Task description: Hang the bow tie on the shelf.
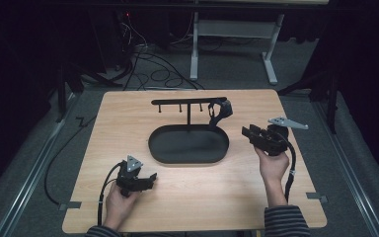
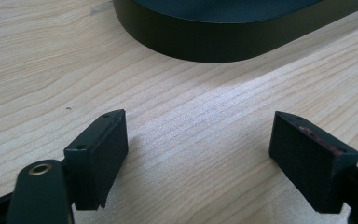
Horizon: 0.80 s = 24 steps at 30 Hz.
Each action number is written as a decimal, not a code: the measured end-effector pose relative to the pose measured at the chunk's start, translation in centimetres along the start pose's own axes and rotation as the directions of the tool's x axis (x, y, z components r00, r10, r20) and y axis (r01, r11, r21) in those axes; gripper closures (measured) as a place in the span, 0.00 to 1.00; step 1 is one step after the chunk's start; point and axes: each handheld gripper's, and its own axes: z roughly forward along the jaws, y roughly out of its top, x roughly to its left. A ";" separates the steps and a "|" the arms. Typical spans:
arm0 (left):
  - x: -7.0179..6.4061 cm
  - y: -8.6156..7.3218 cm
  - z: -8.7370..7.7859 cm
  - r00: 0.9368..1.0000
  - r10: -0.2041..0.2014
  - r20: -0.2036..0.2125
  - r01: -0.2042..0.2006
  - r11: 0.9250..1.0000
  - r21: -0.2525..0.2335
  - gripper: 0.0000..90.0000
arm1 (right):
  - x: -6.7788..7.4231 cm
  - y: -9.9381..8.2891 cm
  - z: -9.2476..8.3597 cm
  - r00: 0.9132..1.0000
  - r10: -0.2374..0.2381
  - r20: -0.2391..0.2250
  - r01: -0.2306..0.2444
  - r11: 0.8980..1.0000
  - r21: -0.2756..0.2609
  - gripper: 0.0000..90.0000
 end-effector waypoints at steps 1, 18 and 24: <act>0.0 0.0 0.0 1.000 0.000 0.000 0.000 1.000 0.000 0.22 | -0.1 -0.1 0.0 1.000 0.001 0.000 -0.001 1.000 0.000 0.69; 0.0 0.0 0.0 1.000 0.000 0.000 0.000 1.000 0.000 0.22 | -0.6 -2.1 -0.8 1.000 0.024 0.007 -0.024 1.000 -0.002 0.69; 0.0 0.0 0.0 1.000 0.000 0.000 0.000 1.000 0.000 0.22 | -0.7 -3.0 -0.8 0.999 0.033 0.006 -0.033 0.999 0.010 0.69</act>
